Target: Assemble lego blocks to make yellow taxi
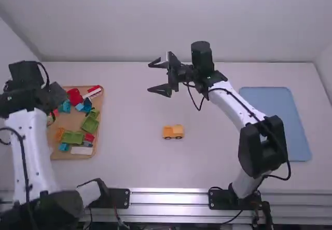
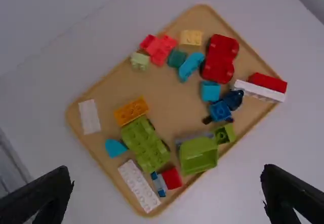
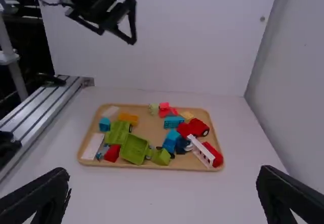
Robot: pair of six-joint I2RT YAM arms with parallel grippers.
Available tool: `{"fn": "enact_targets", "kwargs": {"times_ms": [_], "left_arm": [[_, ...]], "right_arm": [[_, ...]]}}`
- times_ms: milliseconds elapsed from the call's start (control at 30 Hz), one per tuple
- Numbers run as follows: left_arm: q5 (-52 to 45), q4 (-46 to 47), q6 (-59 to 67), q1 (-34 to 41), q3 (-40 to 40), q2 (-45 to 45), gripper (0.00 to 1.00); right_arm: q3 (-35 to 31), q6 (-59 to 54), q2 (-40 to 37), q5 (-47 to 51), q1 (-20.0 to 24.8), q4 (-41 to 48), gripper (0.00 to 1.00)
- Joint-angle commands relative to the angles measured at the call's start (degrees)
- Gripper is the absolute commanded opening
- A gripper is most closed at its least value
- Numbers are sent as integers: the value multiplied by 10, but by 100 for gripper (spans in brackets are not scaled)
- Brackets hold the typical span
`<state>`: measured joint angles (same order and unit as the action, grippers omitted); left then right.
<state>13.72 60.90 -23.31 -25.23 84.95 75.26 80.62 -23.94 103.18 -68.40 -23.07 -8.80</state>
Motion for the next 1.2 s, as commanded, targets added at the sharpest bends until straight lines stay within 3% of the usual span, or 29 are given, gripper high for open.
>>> {"fn": "enact_targets", "kwargs": {"times_ms": [0, 267, 633, 900, 1167], "left_arm": [[-55, 13, 37, -3, 55, 57, 99], [-54, 80, 60, 1, 243, 238, 99], [-35, 122, 102, 0, 439, 395, 99], [-30, 122, 144, -37, 496, 474, 99], [-101, 115, 155, -112, 496, 560, 99]], "right_arm": [[20, 0, 6, -6, 3, -2, 99], [20, 27, 6, -6, -7, -15, 99], [20, 28, 6, -6, -7, -1, 99], [19, 32, 6, -6, -8, 7, 99], [19, 32, 6, -6, -7, 7, 99]]}}
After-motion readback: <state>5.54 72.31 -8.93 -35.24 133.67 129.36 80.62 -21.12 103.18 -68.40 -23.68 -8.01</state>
